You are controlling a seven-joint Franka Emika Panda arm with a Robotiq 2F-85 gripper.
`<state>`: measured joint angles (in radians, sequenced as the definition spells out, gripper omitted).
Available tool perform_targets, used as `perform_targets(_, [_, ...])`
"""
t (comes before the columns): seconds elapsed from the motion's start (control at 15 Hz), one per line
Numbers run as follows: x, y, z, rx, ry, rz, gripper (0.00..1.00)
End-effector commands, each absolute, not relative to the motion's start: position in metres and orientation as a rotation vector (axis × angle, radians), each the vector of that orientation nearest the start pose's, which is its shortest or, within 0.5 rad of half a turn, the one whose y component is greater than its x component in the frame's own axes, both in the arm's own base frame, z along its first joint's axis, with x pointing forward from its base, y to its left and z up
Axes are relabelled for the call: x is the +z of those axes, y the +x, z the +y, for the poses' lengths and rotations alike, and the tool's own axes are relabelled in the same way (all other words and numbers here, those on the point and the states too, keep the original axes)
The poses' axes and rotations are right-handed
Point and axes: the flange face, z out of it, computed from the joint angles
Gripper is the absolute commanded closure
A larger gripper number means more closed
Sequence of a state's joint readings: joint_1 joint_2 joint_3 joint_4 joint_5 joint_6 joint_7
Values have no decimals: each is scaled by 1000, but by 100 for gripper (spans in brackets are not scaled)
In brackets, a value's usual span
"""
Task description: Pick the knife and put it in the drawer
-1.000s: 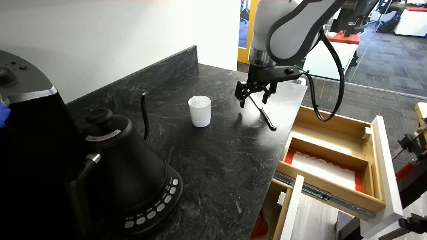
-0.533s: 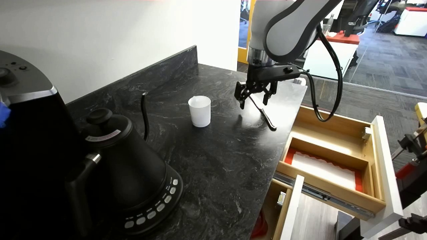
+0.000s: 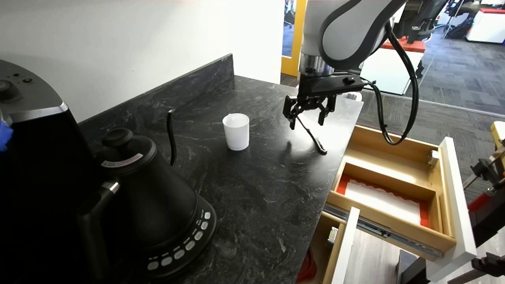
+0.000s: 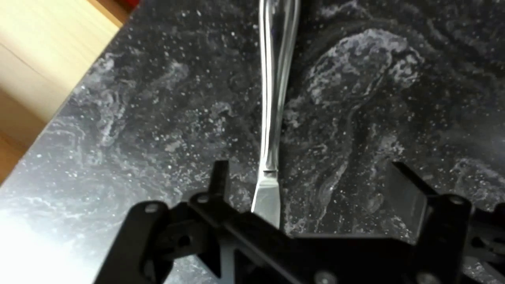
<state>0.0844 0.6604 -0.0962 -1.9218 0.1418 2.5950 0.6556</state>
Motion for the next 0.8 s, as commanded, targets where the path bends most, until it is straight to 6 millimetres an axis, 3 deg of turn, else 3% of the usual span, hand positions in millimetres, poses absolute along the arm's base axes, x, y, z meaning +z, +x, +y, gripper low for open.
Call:
perform_targets(0.0, [168,589,-8,18,-2868,1245,0])
perform_targets(0.4, [170,560,-6,-11,-2835,1266,0])
perform_targets(0.73, [161,553,-3,-42,-2836,1251,0])
